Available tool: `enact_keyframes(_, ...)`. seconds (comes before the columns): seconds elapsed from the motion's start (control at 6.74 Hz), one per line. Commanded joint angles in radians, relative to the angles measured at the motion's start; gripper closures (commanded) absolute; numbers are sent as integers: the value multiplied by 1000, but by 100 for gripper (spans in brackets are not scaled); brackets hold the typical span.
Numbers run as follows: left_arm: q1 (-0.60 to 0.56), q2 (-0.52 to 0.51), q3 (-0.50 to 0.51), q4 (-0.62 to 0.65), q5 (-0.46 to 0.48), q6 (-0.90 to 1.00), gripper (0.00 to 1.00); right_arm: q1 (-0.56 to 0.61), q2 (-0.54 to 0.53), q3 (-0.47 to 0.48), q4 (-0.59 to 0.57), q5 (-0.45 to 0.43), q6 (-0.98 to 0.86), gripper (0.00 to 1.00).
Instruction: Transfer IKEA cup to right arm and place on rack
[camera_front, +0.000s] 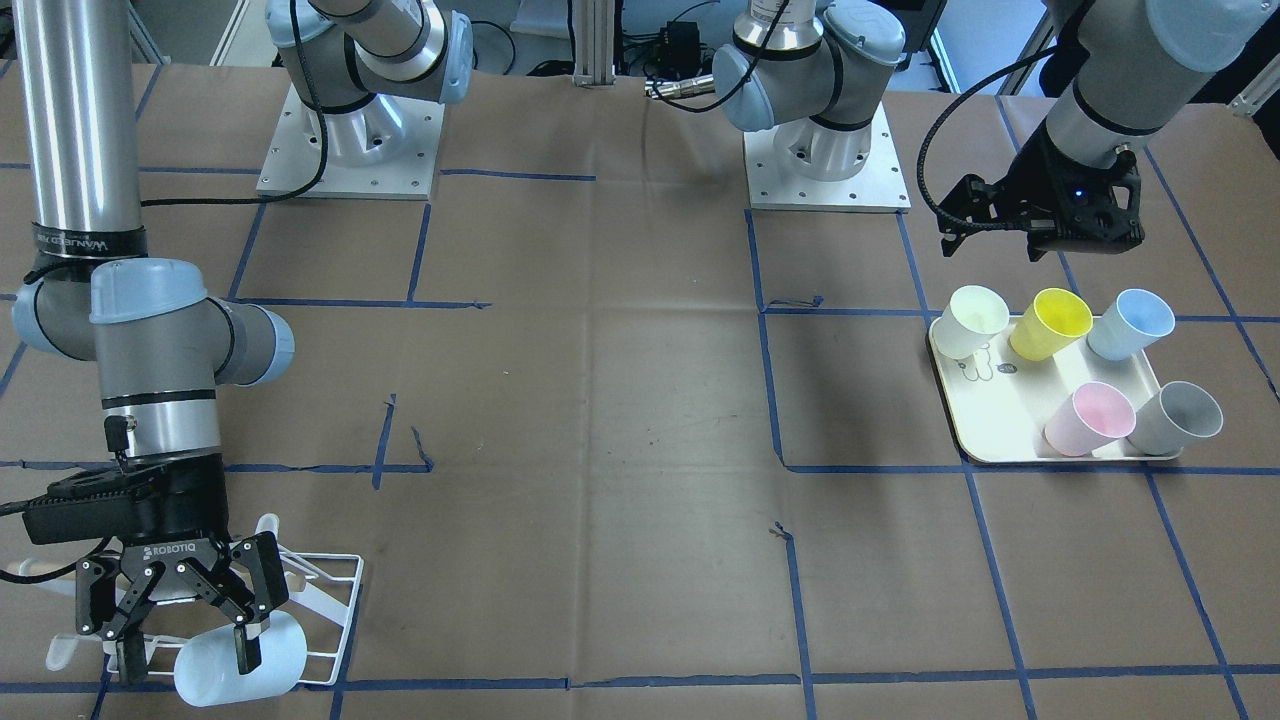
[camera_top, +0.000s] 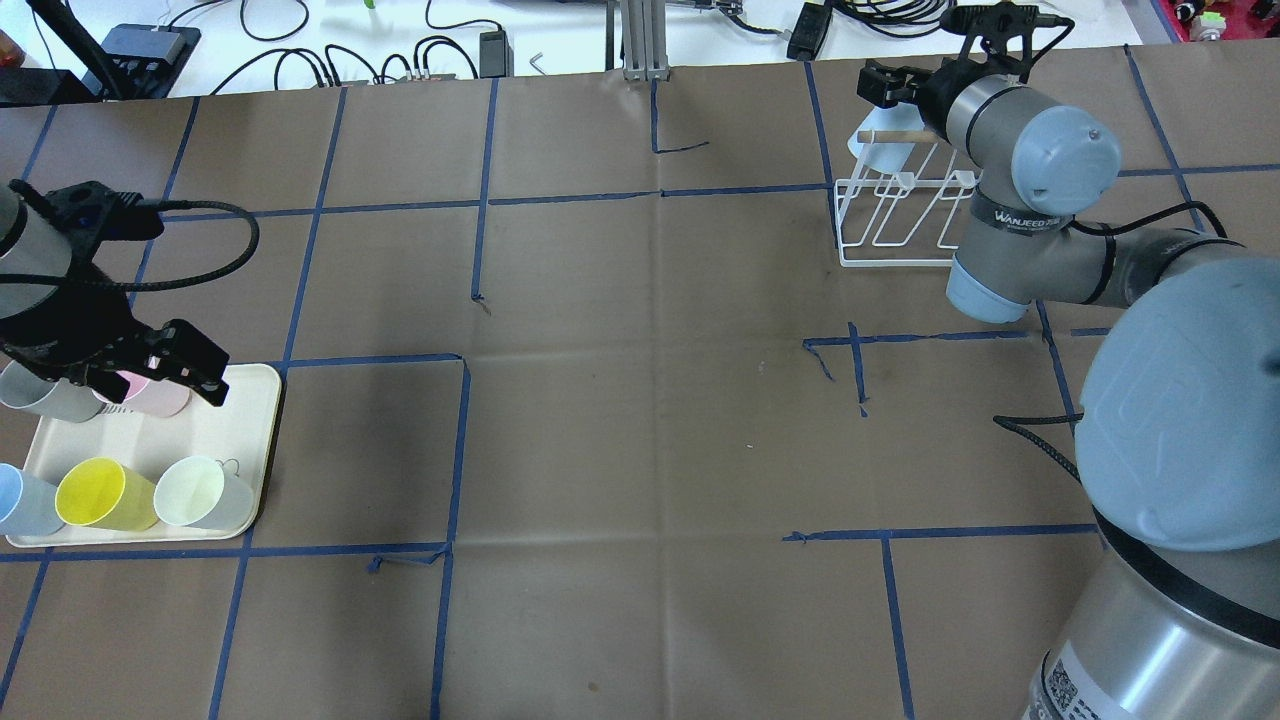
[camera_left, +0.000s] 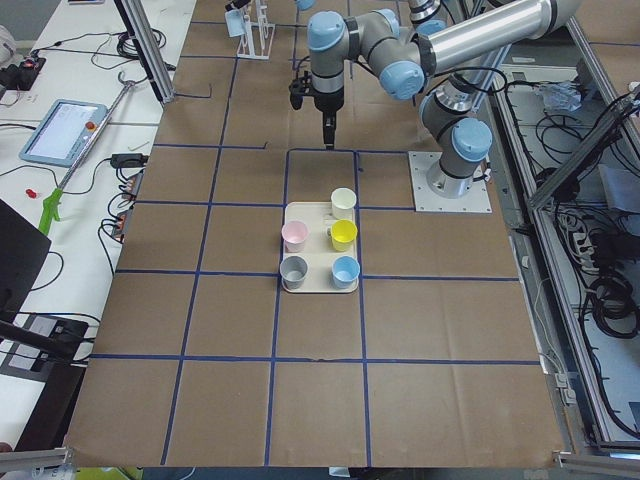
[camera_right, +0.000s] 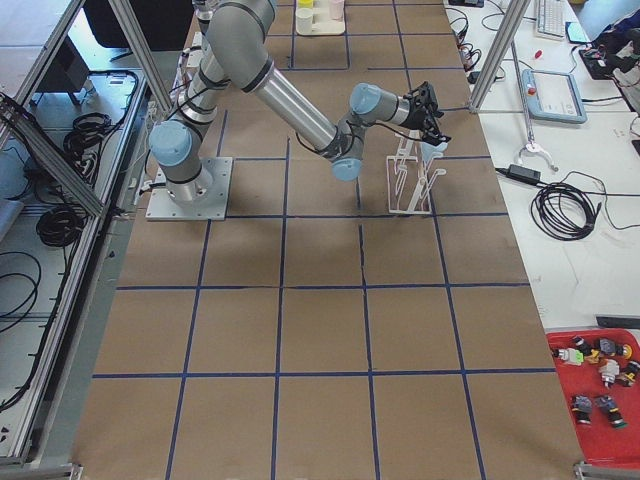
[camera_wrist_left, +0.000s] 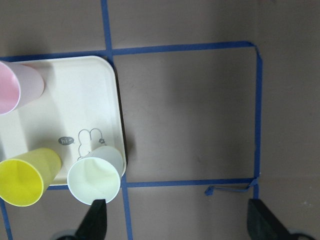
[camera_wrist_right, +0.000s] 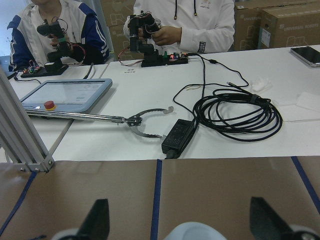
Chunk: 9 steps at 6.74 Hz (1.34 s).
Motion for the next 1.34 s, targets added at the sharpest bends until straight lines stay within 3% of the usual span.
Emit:
enact_keyframes(0.0,137,29,-147,159,3,166,1,7,-15,-11,1,9,0,0)
enact_keyframes(0.45,133,-7,-197,225,-11,94,1,65,-145,-3,5,5,20,0)
enact_keyframes(0.89,136,-18,-295,342,-49,91,1,167,-243,64,11,9,489,0)
enact_keyframes(1.19,134,-113,-311,453,-39,82,1,196,-314,160,-4,18,837,0)
